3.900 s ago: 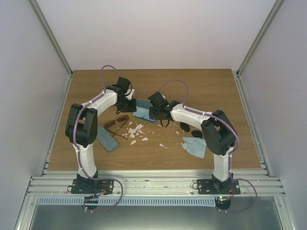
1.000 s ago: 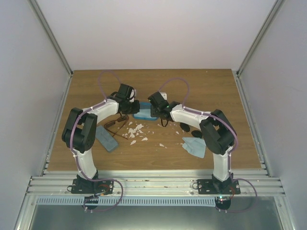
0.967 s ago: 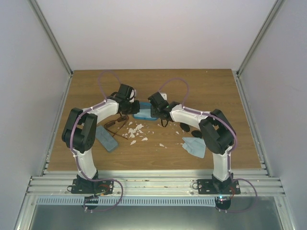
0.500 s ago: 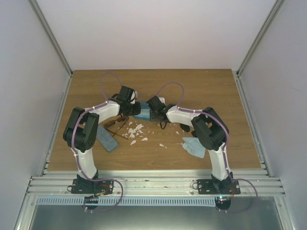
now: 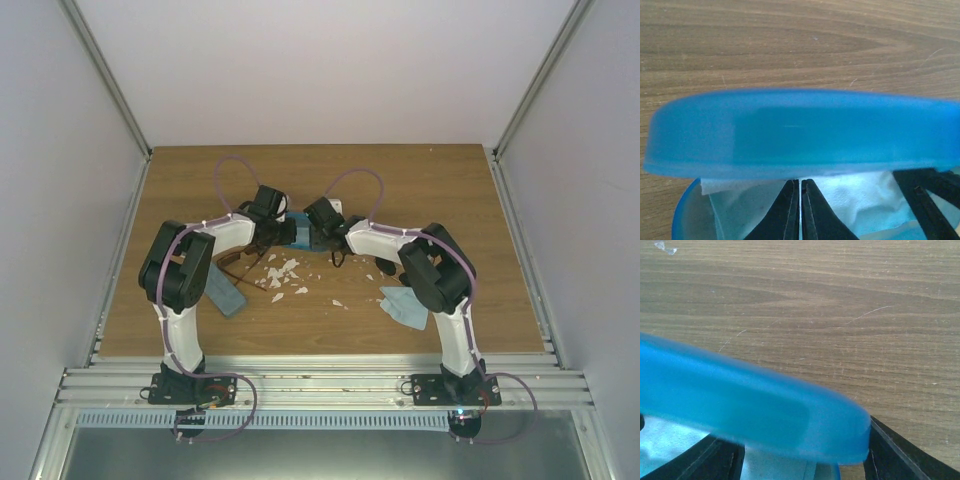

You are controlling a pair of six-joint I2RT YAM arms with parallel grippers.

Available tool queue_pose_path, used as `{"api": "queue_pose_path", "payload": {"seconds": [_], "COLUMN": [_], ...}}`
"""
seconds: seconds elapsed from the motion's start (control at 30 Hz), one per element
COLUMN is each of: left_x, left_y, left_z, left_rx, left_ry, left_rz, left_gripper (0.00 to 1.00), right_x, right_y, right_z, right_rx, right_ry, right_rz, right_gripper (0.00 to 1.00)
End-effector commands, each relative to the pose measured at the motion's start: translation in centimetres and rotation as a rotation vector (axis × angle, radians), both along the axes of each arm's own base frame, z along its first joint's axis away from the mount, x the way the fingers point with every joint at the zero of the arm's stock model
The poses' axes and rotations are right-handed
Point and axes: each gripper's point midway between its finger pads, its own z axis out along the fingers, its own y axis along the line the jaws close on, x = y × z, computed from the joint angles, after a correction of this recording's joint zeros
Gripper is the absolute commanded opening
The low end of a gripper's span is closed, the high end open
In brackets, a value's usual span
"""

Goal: Organize the sunglasses
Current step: Adjust the glasses cleaning cloth in the sunglasses case.

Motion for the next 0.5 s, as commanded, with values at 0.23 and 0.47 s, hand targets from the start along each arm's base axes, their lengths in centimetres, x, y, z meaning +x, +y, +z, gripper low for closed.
{"api": "queue_pose_path", "payload": {"seconds": [0.23, 0.47], "left_x": [0.1, -0.4], "left_y": [0.5, 1.2], "left_z": [-1.6, -1.9], "left_rx": [0.056, 0.088], "left_ry": [-0.016, 0.001], "left_rz": [0.031, 0.048], "left_gripper": [0.05, 0.05], "right_x": [1.1, 0.3], "right_y": [-2.0, -3.0], "right_z": [-1.9, -2.2], "right_rx": [-0.097, -0.136], "right_ry": [-0.015, 0.014], "right_rz": [-0.100, -0.121], "right_gripper": [0.61, 0.58]}}
